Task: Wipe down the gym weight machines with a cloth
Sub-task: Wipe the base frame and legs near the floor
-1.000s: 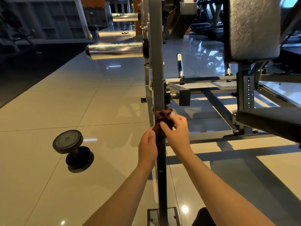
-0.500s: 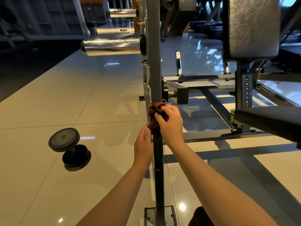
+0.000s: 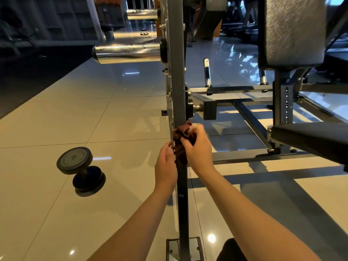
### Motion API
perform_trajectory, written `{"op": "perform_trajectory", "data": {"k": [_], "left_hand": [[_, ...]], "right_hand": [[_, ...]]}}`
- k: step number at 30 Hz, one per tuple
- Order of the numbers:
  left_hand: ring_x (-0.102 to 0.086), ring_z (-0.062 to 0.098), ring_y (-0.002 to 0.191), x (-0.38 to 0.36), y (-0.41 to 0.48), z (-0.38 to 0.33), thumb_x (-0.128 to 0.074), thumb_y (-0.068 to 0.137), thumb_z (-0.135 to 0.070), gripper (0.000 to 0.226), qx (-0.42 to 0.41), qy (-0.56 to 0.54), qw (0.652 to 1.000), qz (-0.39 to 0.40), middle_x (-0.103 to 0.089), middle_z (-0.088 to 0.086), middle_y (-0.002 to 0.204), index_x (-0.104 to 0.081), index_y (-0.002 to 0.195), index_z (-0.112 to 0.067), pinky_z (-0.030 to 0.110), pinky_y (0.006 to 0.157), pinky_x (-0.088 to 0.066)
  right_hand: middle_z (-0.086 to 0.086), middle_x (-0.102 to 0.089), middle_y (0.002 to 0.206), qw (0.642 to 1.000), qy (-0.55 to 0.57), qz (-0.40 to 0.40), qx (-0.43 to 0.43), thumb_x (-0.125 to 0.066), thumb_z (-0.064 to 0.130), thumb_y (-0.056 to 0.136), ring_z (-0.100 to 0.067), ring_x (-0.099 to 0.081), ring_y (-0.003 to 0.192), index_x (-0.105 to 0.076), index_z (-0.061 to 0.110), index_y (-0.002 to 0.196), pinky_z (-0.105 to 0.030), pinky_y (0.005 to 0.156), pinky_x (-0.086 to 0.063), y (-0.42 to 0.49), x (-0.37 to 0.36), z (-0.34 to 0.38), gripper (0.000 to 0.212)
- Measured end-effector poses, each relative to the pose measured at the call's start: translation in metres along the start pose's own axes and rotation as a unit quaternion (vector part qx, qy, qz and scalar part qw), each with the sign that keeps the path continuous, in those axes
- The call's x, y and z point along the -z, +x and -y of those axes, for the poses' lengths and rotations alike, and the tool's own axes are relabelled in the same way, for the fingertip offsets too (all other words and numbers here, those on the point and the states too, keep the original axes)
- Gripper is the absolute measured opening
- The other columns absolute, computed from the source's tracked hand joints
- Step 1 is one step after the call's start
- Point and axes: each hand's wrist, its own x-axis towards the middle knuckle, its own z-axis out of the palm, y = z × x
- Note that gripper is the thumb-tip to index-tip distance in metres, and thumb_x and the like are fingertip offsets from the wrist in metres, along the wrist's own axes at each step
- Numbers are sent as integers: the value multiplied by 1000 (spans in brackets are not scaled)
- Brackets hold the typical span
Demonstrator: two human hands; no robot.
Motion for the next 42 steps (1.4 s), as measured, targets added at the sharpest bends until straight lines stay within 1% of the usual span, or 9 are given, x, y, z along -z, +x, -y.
{"op": "perform_trajectory", "data": {"k": [5, 8, 11, 16, 21, 28, 33, 35, 42], "left_hand": [[-55, -7, 106, -1, 4, 6, -30, 109, -43, 28, -5, 3, 1000, -5, -56, -33, 109, -48, 131, -45, 17, 89, -47], [-55, -8, 105, -2, 3, 7, -31, 110, -40, 30, -16, 24, 1000, -4, -57, -29, 115, -49, 133, -42, 4, 78, -43], [-55, 0, 117, -5, -1, 13, -32, 110, -39, 32, -17, 34, 999, 1, -57, -17, 130, -50, 136, -41, 14, 93, -45], [-58, -8, 108, -1, -4, 6, -32, 109, -40, 28, 4, 27, 1000, 7, -63, -31, 108, -56, 111, -55, 15, 85, -43], [-59, -15, 102, 3, -4, 6, -32, 110, -39, 29, 26, 5, 1000, 17, -65, -37, 99, -57, 109, -53, 18, 91, -48], [-55, 5, 121, -5, -8, 18, -30, 108, -47, 39, 6, 66, 998, 8, -58, -14, 133, -52, 139, -39, 25, 100, -48], [-57, -10, 99, -5, -19, 7, -29, 110, -41, 28, 11, 68, 997, 18, -59, -27, 109, -54, 114, -53, 5, 73, -42], [-56, -11, 99, -4, -21, 8, -29, 110, -41, 28, 22, 56, 998, 17, -58, -32, 106, -54, 112, -54, 12, 84, -44], [-46, 5, 131, -5, -25, 17, -30, 111, -37, 42, 26, 69, 997, 23, -48, -14, 146, -39, 152, -33, 15, 98, -37]], "right_hand": [[3, -58, 133, 995, -70, -24, 67, -51, 17, 104, 0, -49, 114, -61, 23, 133, -3, 88, -39, 0, -12, -7, 31], [4, -61, 133, 998, -43, -10, 45, -53, 16, 104, -8, -56, 120, -66, 22, 129, -22, 104, -48, -22, -14, -36, 29], [7, -64, 125, 999, -39, 12, 3, -59, 14, 101, -5, -60, 113, -69, 24, 124, -34, 104, -53, -38, -10, -47, 27], [5, -61, 128, 999, -14, -3, 49, -57, 15, 102, 2, -53, 110, -66, 21, 128, -5, 95, -43, -3, -2, -9, 28], [6, -56, 135, 998, 2, -32, 46, -55, 13, 102, 2, -48, 118, -66, 22, 128, 0, 92, -37, 5, -15, -4, 29], [10, -62, 122, 998, -17, 36, -43, -62, 10, 98, -4, -58, 111, -70, 27, 122, -27, 104, -51, -44, -8, -48, 30], [6, -56, 127, 1000, 15, 17, 5, -59, 9, 100, 4, -49, 107, -68, 21, 125, 7, 87, -34, -15, -2, -17, 29], [5, -55, 132, 999, 48, 11, -6, -58, 6, 100, -1, -48, 114, -68, 20, 125, 9, 86, -32, -12, -10, -15, 30], [11, -61, 124, 997, 9, 44, -70, -63, 9, 97, -7, -58, 114, -69, 29, 119, -20, 103, -48, -59, -15, -65, 31]]}}
